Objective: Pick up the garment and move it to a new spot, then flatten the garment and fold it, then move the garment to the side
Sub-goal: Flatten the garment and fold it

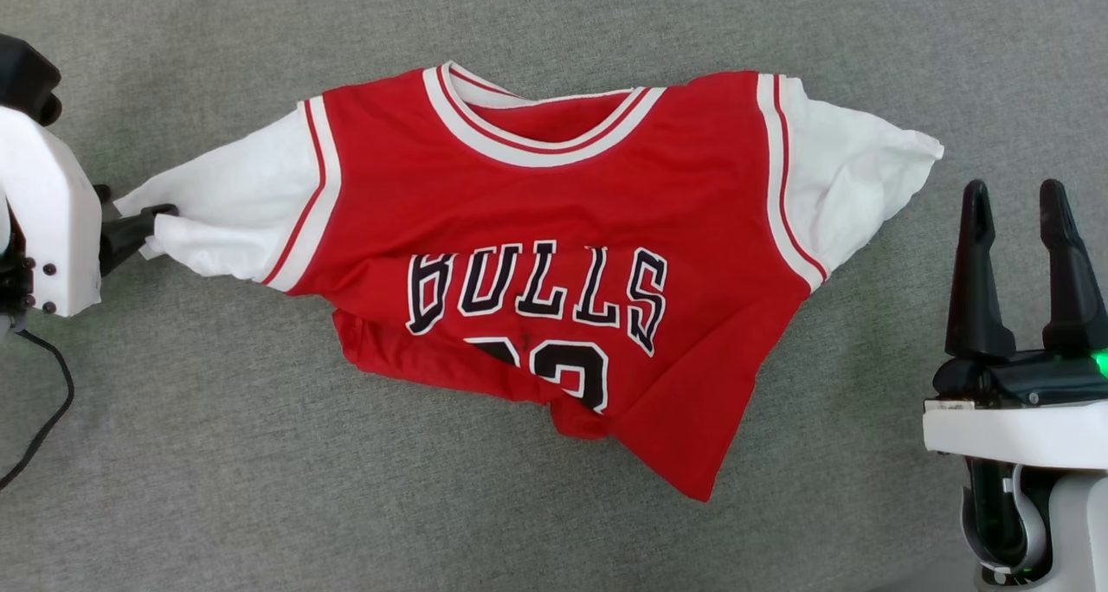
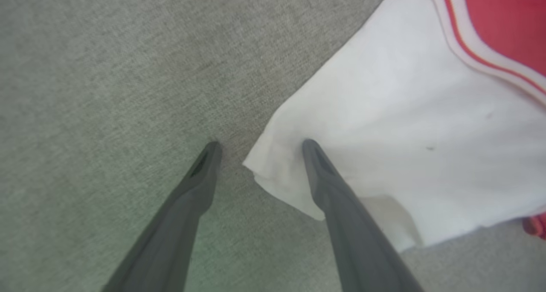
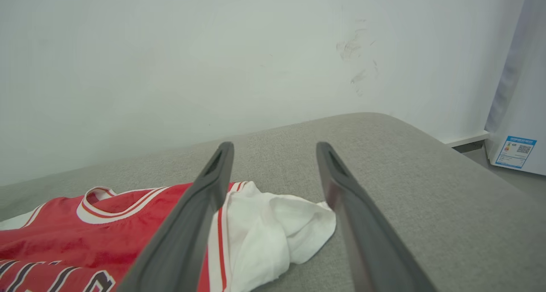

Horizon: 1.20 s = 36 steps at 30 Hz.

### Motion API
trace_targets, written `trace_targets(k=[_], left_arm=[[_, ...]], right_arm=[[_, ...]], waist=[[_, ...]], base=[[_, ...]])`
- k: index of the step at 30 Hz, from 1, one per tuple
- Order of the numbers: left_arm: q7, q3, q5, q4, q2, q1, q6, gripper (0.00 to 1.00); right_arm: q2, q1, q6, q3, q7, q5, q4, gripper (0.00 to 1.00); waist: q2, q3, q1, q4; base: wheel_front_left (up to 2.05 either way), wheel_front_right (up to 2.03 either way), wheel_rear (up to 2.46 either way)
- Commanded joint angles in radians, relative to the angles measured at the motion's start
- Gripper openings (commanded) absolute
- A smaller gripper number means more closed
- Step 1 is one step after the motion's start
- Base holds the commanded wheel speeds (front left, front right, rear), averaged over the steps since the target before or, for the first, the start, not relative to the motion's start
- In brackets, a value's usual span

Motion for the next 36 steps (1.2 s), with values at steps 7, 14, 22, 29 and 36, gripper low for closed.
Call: trace_targets(k=[7,14,22,29,36], left_arm=[[-0.01,-0.108,-0.029,0.044,-0.039,0.055,0.0,0.0],[-0.283,-0.058,0.034,0.088,-0.059,0.034,0.002,0.0],[-0.566,-0.028,0.105,0.045,-0.086,0.062,0.004,0.0],[-0.696,-0.002,0.135,-0.113,-0.059,0.121,0.035,0.0],[-0.731,0.009,0.162,-0.359,-0.022,0.179,0.102,0.0]], right_arm=[[0.003,-0.006,0.0,-0.001,-0.002,-0.017,-0.004,1.0],[0.003,0.016,0.0,0.01,0.0,-0.074,0.048,1.0],[-0.036,-0.016,0.0,0.025,0.233,-0.152,0.067,1.0],[-0.156,-0.106,0.0,0.023,0.589,-0.11,0.058,1.0],[-0.275,-0.263,0.0,-0.038,0.995,-0.051,0.102,1.0]], waist=[[-0.0001,-0.01,-0.0001,0.011],[-0.0001,-0.073,-0.0001,0.034],[-0.0001,-0.156,-0.0001,0.084],[-0.0001,-0.173,-0.0001,0.132],[-0.0001,-0.135,-0.0001,0.196]], base=[[0.0,0.0,0.0],[0.0,0.0,0.0],[0.0,0.0,0.0],[0.0,0.0,0.0],[0.0,0.0,0.0]])
